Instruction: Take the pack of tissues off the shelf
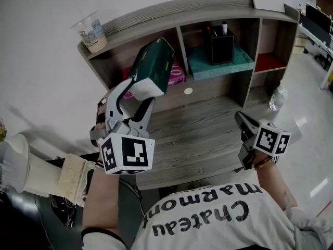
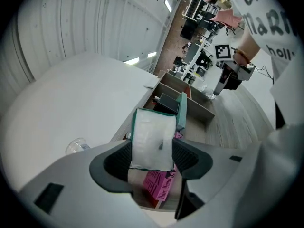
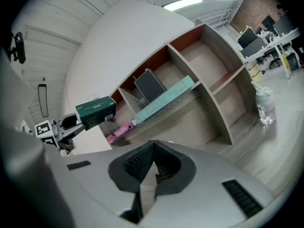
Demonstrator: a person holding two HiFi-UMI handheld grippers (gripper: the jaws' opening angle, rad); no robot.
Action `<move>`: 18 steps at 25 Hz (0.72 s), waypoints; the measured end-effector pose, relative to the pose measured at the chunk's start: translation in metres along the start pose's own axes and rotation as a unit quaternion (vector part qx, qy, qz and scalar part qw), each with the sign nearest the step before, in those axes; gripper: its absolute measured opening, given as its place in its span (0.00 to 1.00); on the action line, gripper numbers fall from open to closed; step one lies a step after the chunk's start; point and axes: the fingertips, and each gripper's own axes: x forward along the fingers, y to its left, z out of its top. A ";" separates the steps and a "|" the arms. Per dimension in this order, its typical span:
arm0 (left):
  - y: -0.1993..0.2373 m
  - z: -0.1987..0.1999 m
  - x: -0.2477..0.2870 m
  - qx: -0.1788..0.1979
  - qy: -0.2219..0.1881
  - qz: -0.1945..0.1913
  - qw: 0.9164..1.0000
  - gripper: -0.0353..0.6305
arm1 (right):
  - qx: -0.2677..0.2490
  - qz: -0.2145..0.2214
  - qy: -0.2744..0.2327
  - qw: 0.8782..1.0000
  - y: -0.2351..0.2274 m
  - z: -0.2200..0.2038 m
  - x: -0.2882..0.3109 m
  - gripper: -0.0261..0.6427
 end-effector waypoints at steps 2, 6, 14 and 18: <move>0.003 0.000 -0.005 -0.018 -0.007 -0.005 1.000 0.46 | -0.003 0.013 0.001 1.000 0.019 -0.003 0.001 0.05; 0.014 0.004 -0.018 -0.028 -0.028 -0.004 0.999 0.46 | -0.007 0.024 0.004 1.000 0.048 -0.010 0.000 0.05; 0.019 0.004 -0.049 -0.043 -0.048 -0.015 0.998 0.46 | -0.003 0.080 0.008 0.997 0.112 -0.027 -0.004 0.05; 0.017 0.008 -0.069 -0.038 -0.060 -0.017 0.997 0.46 | -0.025 0.076 0.016 0.997 0.130 -0.044 -0.014 0.05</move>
